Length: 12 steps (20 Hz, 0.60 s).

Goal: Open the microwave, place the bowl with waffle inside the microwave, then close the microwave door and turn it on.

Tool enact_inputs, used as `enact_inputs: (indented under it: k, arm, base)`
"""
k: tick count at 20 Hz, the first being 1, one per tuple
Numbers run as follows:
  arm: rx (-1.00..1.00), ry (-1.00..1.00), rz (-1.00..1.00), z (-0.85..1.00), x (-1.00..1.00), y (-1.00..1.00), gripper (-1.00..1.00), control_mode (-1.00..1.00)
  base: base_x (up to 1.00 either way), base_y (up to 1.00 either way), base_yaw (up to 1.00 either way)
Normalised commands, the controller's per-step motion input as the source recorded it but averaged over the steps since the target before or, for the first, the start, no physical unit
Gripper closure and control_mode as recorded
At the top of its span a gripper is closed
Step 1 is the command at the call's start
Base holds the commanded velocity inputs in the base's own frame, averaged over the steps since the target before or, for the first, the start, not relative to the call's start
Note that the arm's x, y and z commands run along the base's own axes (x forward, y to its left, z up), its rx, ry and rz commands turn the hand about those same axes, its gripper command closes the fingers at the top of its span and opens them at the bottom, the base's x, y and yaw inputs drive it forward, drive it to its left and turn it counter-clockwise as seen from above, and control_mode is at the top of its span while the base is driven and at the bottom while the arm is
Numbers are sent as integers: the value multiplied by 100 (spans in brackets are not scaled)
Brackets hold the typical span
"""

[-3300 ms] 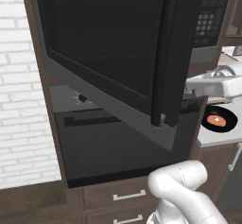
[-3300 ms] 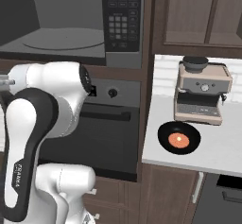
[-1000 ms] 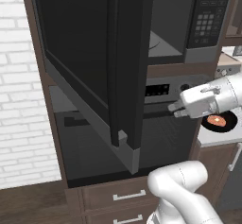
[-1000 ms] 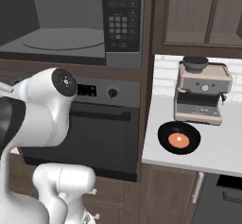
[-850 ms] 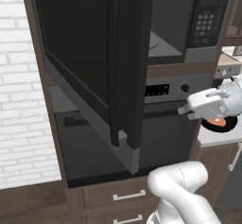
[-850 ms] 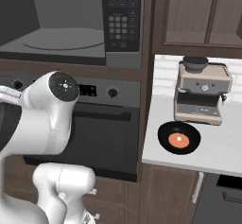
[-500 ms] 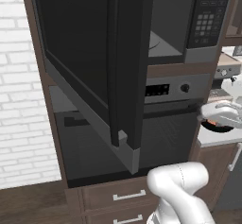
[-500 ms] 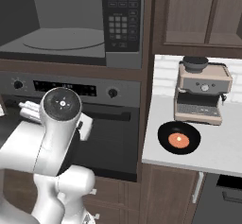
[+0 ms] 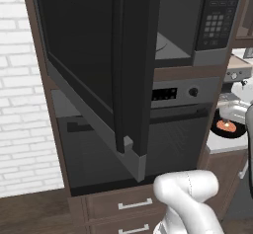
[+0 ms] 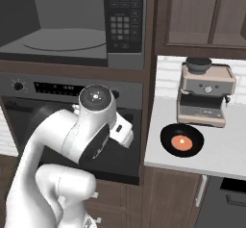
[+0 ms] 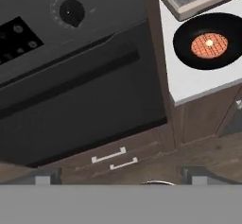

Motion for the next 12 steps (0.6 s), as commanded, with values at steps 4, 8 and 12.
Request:
enact_inputs:
  k: [4, 8, 12]
  arm:
    - [0, 20, -13, -24, 87, -100, -100, -100]
    - [5, 15, -12, -39, 76, -100, -100, -100]
    - [10, 8, -10, -49, 58, -100, -100, -100]
  base:
    - [0, 0, 0]
    - [0, 0, 0]
    - [0, 0, 0]
